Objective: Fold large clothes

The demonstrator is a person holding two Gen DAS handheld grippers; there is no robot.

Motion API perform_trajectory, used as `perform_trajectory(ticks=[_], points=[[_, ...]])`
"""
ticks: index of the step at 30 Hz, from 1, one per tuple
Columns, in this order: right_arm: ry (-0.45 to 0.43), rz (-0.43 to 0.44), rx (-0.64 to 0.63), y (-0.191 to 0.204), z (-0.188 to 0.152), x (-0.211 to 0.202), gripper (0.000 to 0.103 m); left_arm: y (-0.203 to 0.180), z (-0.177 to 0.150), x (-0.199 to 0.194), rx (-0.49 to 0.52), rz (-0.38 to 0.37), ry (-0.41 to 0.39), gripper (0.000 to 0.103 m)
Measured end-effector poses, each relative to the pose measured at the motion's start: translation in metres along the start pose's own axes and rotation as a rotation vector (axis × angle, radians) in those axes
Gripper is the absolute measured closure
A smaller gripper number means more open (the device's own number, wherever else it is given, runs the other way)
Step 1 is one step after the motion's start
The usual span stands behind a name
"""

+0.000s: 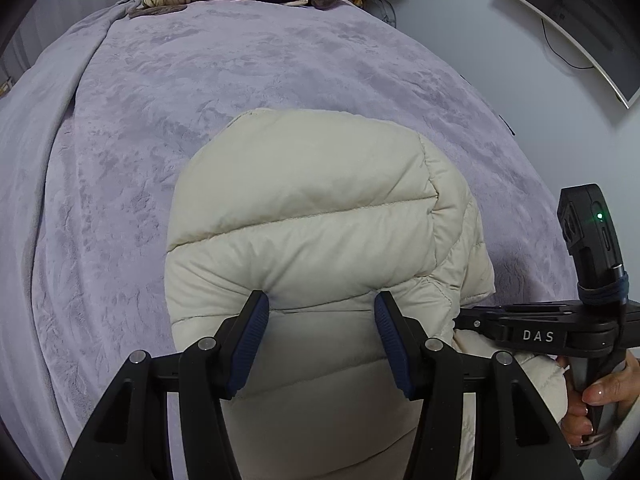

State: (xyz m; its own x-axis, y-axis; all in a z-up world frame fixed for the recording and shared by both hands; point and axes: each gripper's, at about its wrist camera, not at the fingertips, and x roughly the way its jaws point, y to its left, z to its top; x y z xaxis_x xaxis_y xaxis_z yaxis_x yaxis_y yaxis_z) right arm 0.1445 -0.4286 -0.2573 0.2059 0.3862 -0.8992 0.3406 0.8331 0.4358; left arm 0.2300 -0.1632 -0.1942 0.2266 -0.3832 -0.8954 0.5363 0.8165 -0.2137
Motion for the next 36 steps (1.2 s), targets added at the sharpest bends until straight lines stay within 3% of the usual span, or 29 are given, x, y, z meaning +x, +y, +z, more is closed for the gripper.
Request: perform_trajectory(ticks=[6, 9, 11, 12, 13, 17, 22, 26, 31, 34, 36], points=[[-0.010, 0.005, 0.015, -0.004, 0.000, 0.004, 0.092, -0.003, -0.002, 0.003, 0.005, 0.016, 0.001, 0.047], [-0.016, 0.010, 0.019, -0.003, -0.003, -0.008, 0.083, -0.003, -0.001, 0.003, -0.001, 0.020, 0.003, 0.047], [-0.025, -0.007, 0.017, -0.005, -0.006, -0.020, 0.060, -0.002, 0.000, 0.003, -0.007, 0.023, 0.003, 0.047], [-0.027, -0.031, 0.017, -0.007, -0.008, -0.026, 0.019, -0.002, 0.000, 0.004, -0.009, 0.023, 0.003, 0.047], [-0.037, -0.038, 0.019, -0.008, -0.011, -0.033, 0.000, -0.001, 0.000, 0.004, -0.011, 0.020, 0.003, 0.047], [-0.040, 0.117, 0.078, -0.021, -0.017, -0.052, 0.000, -0.003, -0.001, 0.004, 0.002, 0.026, 0.000, 0.047], [0.031, 0.101, 0.056, -0.016, -0.008, -0.027, 0.000, -0.003, -0.001, 0.005, 0.005, 0.028, 0.003, 0.047], [0.067, 0.207, 0.123, -0.030, -0.002, 0.007, 0.000, 0.001, 0.001, 0.005, -0.006, 0.029, 0.012, 0.047], [0.070, 0.258, 0.105, -0.039, -0.005, 0.010, 0.004, 0.032, 0.008, -0.017, -0.074, -0.090, 0.041, 0.047], [0.071, 0.275, 0.101, -0.044, -0.008, 0.009, 0.005, 0.071, 0.004, -0.032, -0.146, -0.152, 0.066, 0.047], [0.071, 0.278, 0.097, -0.047, -0.008, 0.006, 0.005, 0.103, -0.003, -0.038, -0.232, -0.205, 0.086, 0.039]])
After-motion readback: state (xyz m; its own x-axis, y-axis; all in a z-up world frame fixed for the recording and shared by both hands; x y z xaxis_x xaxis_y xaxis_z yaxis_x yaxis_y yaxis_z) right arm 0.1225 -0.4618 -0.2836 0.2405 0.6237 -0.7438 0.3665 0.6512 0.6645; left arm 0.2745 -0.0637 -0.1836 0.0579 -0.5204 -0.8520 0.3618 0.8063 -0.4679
